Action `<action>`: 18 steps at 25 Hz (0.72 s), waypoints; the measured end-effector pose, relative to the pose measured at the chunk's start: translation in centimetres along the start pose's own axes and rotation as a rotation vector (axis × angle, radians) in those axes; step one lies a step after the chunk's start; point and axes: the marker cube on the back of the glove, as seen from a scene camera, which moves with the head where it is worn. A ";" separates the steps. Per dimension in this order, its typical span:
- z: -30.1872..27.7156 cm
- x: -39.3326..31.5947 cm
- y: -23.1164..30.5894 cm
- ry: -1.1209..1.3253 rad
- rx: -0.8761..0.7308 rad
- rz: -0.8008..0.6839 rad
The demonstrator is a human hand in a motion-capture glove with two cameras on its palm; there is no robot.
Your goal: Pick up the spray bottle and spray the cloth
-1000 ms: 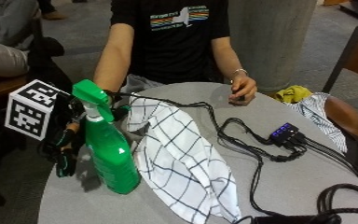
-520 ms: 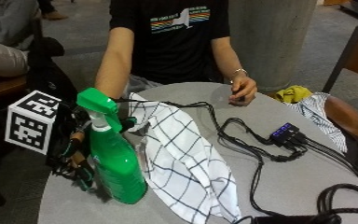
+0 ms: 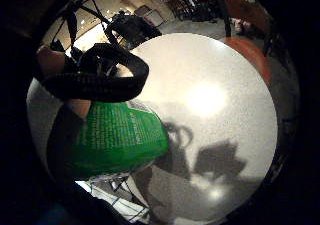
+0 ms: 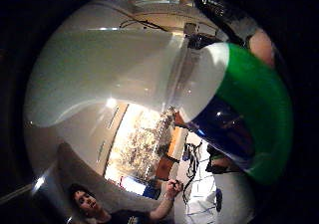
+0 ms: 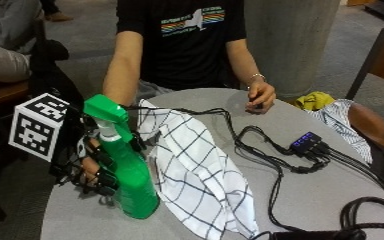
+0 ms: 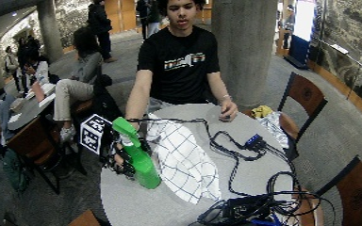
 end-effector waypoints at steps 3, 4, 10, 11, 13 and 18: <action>-0.7 -0.5 0.3 0.006 0.008 -0.010; -1.1 -1.0 0.4 0.011 0.006 -0.019; -4.6 -5.5 1.5 0.169 -0.102 -0.125; -5.1 -6.1 1.9 0.202 -0.134 -0.142; -5.5 -7.3 2.4 0.273 -0.195 -0.163; -5.1 -9.2 3.9 0.509 -0.389 -0.153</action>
